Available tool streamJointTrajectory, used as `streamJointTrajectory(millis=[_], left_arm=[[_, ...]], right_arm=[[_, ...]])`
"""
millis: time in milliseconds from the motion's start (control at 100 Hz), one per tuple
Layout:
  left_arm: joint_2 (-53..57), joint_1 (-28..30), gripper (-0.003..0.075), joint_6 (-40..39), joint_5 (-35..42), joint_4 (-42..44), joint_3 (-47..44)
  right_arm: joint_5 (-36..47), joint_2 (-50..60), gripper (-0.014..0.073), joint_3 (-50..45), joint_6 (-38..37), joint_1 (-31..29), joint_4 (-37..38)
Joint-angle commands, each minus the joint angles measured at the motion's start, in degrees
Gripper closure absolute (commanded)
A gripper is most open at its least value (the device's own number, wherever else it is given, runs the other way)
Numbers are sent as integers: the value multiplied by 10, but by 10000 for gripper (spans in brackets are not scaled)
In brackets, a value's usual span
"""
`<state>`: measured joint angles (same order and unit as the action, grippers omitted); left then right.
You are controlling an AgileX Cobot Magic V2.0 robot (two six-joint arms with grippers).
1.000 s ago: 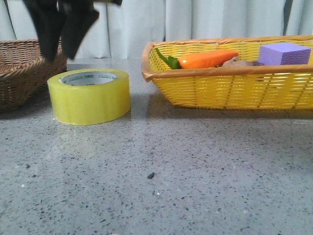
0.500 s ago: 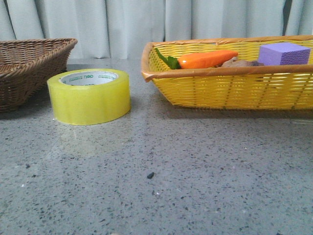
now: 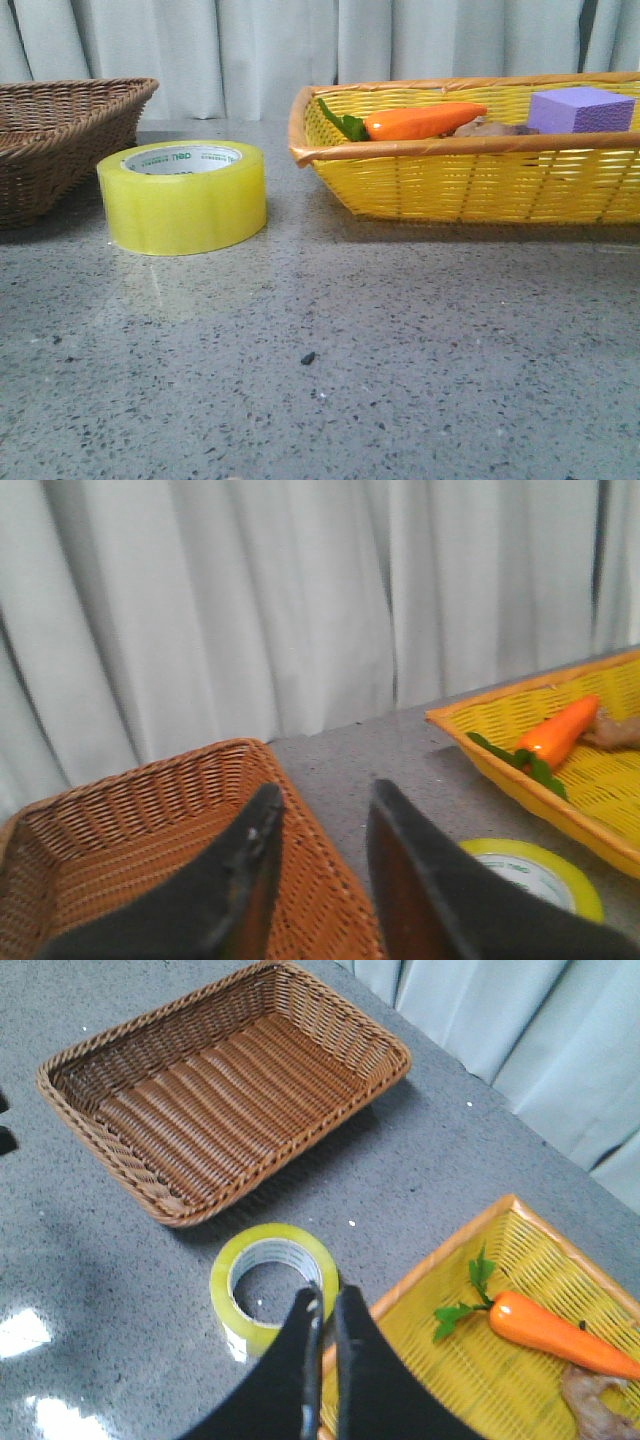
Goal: Transfer tape with both arms
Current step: 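Lower the left gripper onto the tape roll and grasp its rim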
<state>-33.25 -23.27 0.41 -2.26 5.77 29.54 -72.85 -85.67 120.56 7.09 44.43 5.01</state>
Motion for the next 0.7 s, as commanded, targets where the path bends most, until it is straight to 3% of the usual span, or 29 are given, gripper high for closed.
streamJointTrajectory(millis=[0, 240, 460, 690], left_arm=[[-35, -30, 373, -4, 40, -6, 36], [-127, -104, 348, -4, 23, -6, 90], [-222, -156, 348, -4, -86, -13, 171], [-319, -164, 348, 29, -242, -24, 273]], right_arm=[[49, 50, 659, -23, 3, 0, 23], [160, 181, 659, -209, -36, 0, 64], [222, 296, 659, -380, -136, 0, 126], [222, 367, 659, -480, -166, 0, 142]])
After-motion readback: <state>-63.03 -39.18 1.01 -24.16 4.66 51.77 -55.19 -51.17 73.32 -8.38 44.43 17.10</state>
